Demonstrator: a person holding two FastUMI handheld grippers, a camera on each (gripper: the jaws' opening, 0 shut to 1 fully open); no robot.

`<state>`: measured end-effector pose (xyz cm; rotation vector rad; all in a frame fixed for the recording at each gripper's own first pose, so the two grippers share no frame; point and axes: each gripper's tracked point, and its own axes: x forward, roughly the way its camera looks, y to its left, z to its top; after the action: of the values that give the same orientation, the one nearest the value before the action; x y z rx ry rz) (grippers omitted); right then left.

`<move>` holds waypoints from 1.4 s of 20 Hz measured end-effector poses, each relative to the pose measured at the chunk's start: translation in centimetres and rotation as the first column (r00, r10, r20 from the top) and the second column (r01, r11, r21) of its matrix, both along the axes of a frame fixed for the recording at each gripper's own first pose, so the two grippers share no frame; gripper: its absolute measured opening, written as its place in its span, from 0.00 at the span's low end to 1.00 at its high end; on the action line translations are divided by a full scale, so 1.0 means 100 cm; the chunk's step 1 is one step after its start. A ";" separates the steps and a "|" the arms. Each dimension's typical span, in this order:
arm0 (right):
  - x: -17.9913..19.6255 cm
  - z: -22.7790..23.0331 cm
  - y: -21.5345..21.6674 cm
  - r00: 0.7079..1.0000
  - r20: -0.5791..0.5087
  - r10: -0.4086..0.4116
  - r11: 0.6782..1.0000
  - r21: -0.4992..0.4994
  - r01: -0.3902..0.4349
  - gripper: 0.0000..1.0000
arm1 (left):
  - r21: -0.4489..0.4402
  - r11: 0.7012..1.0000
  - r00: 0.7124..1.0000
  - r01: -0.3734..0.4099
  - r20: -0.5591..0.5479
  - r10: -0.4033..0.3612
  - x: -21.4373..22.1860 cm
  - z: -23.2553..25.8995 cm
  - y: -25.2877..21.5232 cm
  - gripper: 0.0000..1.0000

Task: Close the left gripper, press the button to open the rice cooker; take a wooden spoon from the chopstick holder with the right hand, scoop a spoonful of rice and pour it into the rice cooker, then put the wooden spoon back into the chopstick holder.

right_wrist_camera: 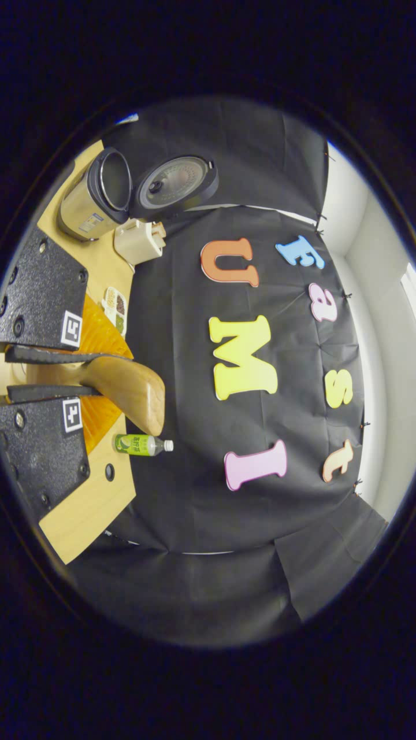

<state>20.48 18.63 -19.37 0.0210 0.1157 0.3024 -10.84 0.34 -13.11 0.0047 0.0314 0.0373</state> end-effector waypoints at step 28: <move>-0.001 -0.136 0.092 0.847 -0.429 0.313 0.906 0.403 -0.130 0.18 | -0.011 1.000 1.000 -0.006 -0.019 0.006 0.001 -0.013 0.015 0.96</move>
<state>20.34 27.87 -33.01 0.4577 0.5694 0.5508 -10.70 1.87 -14.40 -0.0063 0.0508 0.0429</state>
